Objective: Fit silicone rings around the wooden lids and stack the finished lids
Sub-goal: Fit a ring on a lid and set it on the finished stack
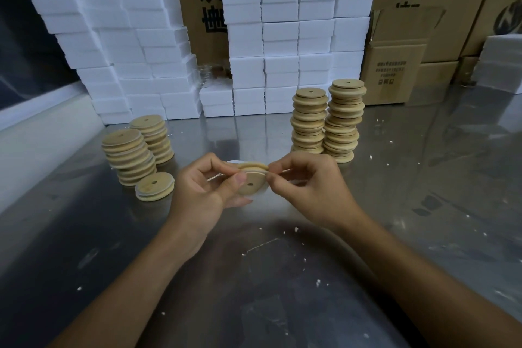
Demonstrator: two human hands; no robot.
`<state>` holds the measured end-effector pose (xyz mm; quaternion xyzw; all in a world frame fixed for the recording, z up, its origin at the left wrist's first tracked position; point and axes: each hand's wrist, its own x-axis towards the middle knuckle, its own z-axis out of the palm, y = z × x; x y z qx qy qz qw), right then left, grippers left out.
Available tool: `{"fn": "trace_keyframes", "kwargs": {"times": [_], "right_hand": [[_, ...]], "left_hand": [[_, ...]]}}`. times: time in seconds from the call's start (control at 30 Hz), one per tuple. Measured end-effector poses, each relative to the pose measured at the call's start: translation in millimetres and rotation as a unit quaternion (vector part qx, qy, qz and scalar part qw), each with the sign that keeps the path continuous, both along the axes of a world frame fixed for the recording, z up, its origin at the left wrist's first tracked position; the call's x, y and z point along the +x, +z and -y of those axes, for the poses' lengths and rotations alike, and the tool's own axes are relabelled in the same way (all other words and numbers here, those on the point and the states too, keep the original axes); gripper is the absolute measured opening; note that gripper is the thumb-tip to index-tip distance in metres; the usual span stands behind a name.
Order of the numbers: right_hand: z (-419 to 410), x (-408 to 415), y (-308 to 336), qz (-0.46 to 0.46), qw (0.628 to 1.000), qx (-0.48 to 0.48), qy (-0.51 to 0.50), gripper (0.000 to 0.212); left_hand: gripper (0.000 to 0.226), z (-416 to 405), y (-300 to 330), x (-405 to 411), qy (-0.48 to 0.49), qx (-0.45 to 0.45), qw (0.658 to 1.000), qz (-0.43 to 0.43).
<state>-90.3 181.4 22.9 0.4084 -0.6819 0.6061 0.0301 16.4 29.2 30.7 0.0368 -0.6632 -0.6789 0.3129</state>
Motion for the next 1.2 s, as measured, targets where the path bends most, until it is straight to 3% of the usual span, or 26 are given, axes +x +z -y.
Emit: {"fn": "trace_keyframes", "kwargs": {"times": [0.13,0.23,0.37,0.53,0.7,0.9,1.07,1.2], "right_hand": [[2.5,1.7,2.7,0.048,0.998,-0.048,0.012,0.013],[3.7,2.5,0.4,0.066,0.996,-0.065,0.008,0.005],[7.1,5.4,-7.7,0.013,0.999,-0.027,-0.013,0.005],[6.3,6.7,-9.1,-0.083,0.996,0.006,-0.035,0.008],[3.7,8.3,-3.1,-0.156,0.987,0.018,-0.044,0.008],[4.4,7.9,-0.2,-0.084,0.995,-0.005,-0.054,0.008],[-1.3,0.7,2.8,-0.082,0.996,0.031,-0.02,0.01],[-0.7,0.0,-0.8,-0.061,0.998,0.025,-0.012,0.014]], "left_hand": [[0.013,-5.2,2.2,-1.5,-0.036,0.113,0.993,0.006],[0.014,-5.2,4.4,-1.8,-0.032,0.14,0.99,0.01],[0.012,2.2,7.1,0.7,0.035,-0.034,0.999,0.019],[0.02,5.4,6.8,-0.2,0.098,-0.247,0.964,0.011],[0.025,2.4,6.2,0.4,0.108,-0.312,0.944,0.02],[0.034,7.0,8.3,-0.9,0.101,-0.264,0.959,0.009],[0.034,8.5,6.6,-0.6,0.092,-0.263,0.96,-0.004],[0.035,8.1,5.5,-2.9,0.085,-0.204,0.975,-0.02]]}}
